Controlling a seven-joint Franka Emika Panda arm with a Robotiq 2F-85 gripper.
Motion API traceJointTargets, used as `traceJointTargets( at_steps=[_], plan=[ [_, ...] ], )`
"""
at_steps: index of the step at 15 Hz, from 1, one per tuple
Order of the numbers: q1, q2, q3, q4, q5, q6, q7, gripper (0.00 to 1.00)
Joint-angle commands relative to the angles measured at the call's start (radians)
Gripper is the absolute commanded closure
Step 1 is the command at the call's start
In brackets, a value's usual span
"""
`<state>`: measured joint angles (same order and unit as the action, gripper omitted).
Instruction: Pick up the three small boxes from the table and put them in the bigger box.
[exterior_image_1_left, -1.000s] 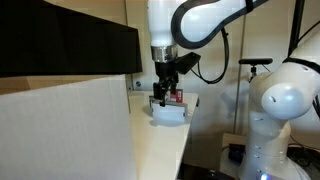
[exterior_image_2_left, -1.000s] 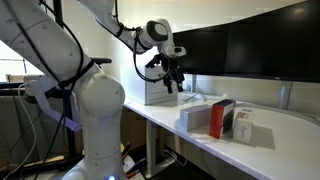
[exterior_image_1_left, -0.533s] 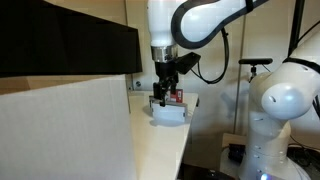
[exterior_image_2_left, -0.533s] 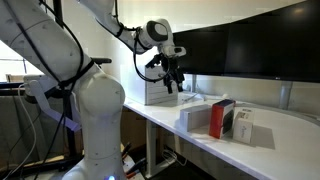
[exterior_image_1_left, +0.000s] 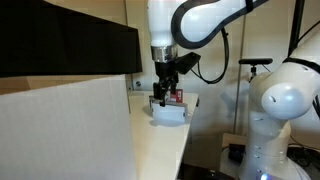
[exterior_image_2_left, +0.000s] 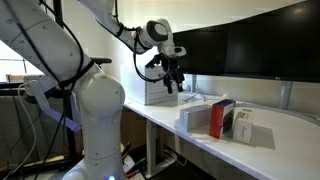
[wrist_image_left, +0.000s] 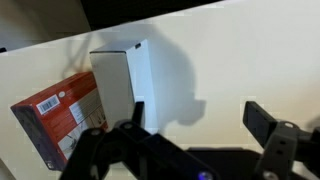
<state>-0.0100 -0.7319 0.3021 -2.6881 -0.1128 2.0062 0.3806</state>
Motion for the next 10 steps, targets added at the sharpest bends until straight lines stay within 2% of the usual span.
traceJointTargets(
  at_steps=[1,3,5,7,10],
  plan=[
    [0.018,0.004,-0.016,0.002,-0.012,-0.003,0.011,0.0],
    [0.018,0.004,-0.016,0.002,-0.012,-0.003,0.011,0.0],
    [-0.003,-0.01,-0.069,0.019,-0.055,0.001,-0.063,0.0],
    [-0.03,0.001,-0.134,0.056,-0.141,0.035,-0.155,0.0],
    [-0.084,0.083,-0.259,0.163,-0.267,0.136,-0.307,0.0]
  ],
)
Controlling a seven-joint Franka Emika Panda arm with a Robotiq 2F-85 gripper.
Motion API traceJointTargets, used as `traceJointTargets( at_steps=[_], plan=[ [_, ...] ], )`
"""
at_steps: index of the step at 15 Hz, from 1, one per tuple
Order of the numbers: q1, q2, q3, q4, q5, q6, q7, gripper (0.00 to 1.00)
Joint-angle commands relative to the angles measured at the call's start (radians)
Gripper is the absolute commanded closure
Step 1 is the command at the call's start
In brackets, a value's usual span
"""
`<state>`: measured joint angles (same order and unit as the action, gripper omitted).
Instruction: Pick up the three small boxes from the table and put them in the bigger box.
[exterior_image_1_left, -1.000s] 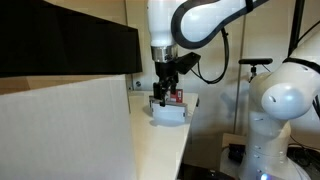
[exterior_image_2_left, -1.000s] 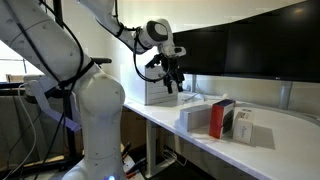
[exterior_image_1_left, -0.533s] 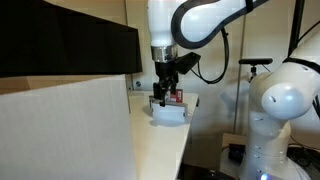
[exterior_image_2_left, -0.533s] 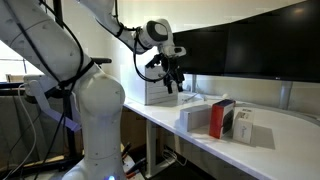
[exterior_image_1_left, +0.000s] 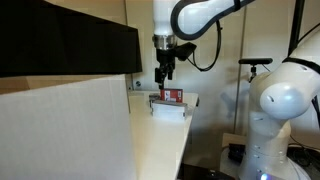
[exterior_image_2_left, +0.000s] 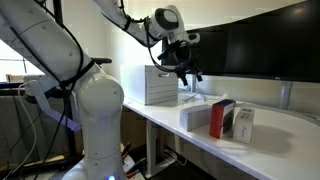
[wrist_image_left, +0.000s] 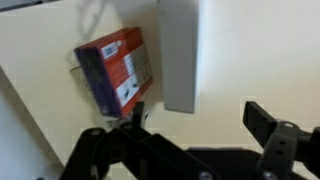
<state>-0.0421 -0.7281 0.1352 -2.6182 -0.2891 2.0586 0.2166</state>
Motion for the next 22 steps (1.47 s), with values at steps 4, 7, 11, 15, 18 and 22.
traceJointTargets(
  at_steps=[4,7,11,15,18,22],
  plan=[
    [-0.072,0.247,-0.255,0.277,-0.102,0.201,-0.354,0.0],
    [-0.04,0.398,-0.37,0.446,0.005,0.232,-0.539,0.0],
    [-0.012,0.562,-0.513,0.66,0.193,0.136,-0.834,0.0],
    [-0.06,0.576,-0.502,0.694,0.211,0.137,-0.872,0.0],
    [-0.056,0.585,-0.504,0.718,0.215,0.126,-0.884,0.0],
    [-0.051,0.586,-0.503,0.718,0.215,0.125,-0.884,0.0]
  ],
)
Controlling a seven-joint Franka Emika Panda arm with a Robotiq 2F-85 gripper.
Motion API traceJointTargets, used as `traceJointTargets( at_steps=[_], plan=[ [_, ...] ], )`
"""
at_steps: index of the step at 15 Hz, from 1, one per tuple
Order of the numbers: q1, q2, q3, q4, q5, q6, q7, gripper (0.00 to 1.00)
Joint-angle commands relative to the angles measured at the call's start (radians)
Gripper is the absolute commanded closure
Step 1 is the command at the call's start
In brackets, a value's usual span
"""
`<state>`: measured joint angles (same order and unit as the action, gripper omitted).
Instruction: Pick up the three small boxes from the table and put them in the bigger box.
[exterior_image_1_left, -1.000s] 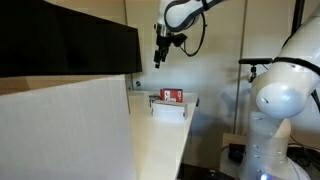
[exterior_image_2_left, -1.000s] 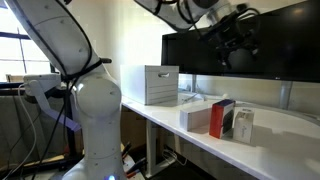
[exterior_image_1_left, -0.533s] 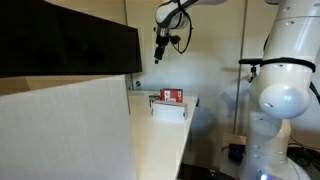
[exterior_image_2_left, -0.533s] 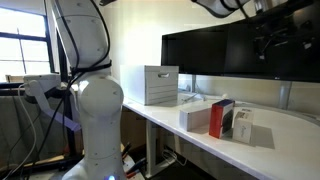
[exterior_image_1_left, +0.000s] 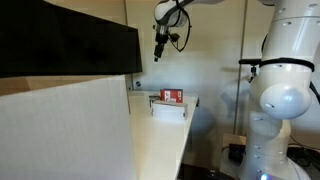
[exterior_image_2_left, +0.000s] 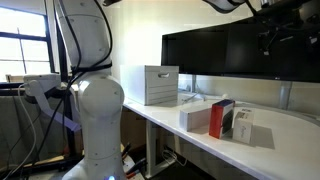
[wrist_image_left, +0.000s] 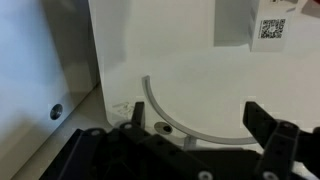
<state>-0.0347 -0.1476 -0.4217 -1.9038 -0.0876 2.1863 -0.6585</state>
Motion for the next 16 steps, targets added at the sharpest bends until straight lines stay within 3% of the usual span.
traceJointTargets(
  at_steps=[1,10,16],
  plan=[
    [-0.059,0.005,0.053,0.003,0.014,-0.002,-0.009,0.0],
    [-0.076,0.001,0.069,-0.021,0.002,0.004,-0.003,0.0],
    [-0.107,-0.03,0.097,-0.088,0.003,-0.088,-0.035,0.0]
  ],
)
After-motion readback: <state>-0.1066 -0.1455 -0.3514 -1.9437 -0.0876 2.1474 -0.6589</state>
